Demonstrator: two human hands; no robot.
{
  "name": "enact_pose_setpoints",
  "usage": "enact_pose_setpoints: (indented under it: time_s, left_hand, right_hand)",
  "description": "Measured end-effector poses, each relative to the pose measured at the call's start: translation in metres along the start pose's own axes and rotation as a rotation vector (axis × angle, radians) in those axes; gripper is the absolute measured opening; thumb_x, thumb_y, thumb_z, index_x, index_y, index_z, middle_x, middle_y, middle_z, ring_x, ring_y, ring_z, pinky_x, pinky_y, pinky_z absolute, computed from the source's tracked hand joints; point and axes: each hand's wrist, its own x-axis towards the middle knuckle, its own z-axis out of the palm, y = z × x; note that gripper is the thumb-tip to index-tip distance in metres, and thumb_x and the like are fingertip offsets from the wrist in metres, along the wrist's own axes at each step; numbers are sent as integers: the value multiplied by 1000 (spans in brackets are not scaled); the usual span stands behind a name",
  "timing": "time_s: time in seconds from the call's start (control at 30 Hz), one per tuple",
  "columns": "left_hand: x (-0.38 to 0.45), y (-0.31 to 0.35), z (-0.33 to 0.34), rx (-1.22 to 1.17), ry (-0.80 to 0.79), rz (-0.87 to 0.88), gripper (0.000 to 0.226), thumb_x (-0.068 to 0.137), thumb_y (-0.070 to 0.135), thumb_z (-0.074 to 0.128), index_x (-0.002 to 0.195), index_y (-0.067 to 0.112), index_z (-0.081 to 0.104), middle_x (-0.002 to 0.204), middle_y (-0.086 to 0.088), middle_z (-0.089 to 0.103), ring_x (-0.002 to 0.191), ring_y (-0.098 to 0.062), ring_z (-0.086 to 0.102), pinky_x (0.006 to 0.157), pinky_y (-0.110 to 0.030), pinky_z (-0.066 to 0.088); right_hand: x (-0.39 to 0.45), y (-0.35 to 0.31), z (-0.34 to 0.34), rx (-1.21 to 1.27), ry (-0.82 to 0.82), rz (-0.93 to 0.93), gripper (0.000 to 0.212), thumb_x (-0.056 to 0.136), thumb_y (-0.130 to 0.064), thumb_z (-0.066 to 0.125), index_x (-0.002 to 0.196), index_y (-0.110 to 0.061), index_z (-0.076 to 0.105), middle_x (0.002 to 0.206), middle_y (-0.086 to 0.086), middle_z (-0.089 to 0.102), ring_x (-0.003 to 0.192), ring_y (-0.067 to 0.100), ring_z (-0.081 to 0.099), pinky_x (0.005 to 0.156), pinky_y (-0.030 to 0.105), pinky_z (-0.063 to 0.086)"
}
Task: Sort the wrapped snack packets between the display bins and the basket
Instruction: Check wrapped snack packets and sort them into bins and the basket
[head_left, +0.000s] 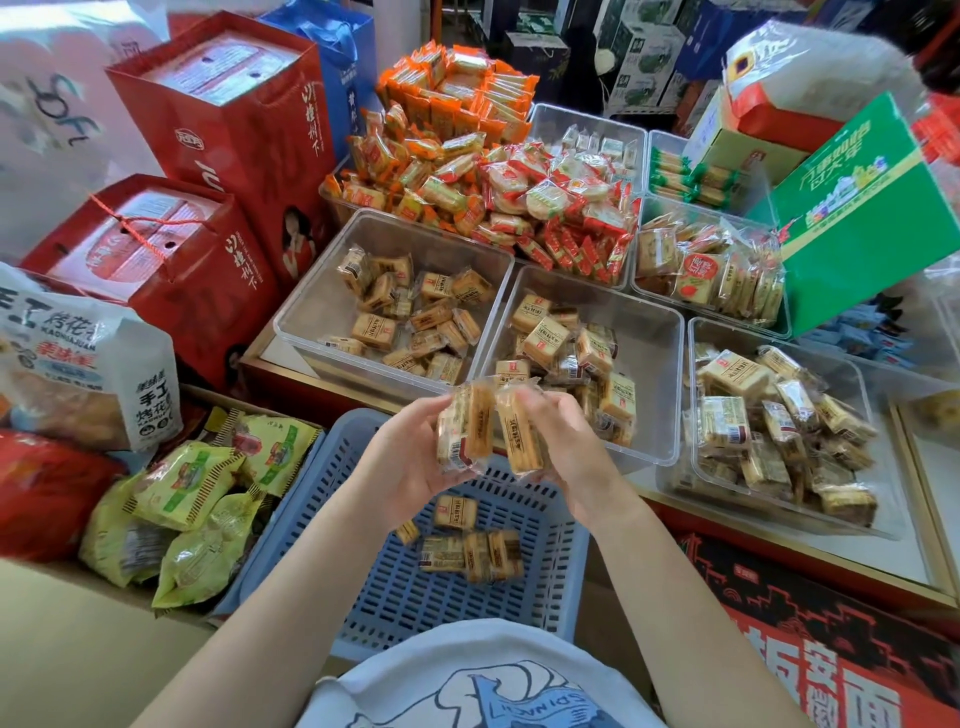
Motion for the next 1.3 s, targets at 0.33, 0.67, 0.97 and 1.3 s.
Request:
enact_pose_setpoints:
  time_s: [0.33, 0.67, 0.97, 1.3]
  left_hand:
    - [19, 0, 4, -200, 21, -23, 52, 97, 47, 52, 125, 6, 68, 120, -22, 70, 104, -35, 68, 90, -45, 53]
    - [71, 1, 8, 299, 241, -22, 42, 103, 42, 54, 128, 9, 62, 114, -18, 74, 103, -33, 71, 83, -43, 59]
    - [145, 15, 38, 755, 451, 126, 36, 97, 30, 68, 130, 21, 57, 117, -1, 70, 100, -14, 69, 83, -29, 55]
    - [227, 1, 33, 2043, 241, 278, 67, 104, 59, 20, 164, 31, 6, 172, 1, 2, 158, -21, -8, 127, -48, 2]
  right_hand:
    - [4, -5, -13, 548, -110, 102, 48, 102, -43, 52, 131, -6, 62, 117, 21, 69, 100, 35, 70, 93, 52, 56]
    - [49, 7, -46, 388, 2, 143, 43, 101, -44, 55, 130, -13, 60, 116, 16, 74, 100, 30, 74, 88, 48, 59]
    - [127, 14, -100, 223, 183, 146, 45, 100, -14, 62, 142, -12, 48, 117, 4, 69, 102, 19, 71, 89, 40, 60]
    - [203, 17, -132, -796, 296, -230, 48, 102, -42, 53, 149, -33, 48, 158, 3, 38, 148, 22, 28, 119, 47, 20]
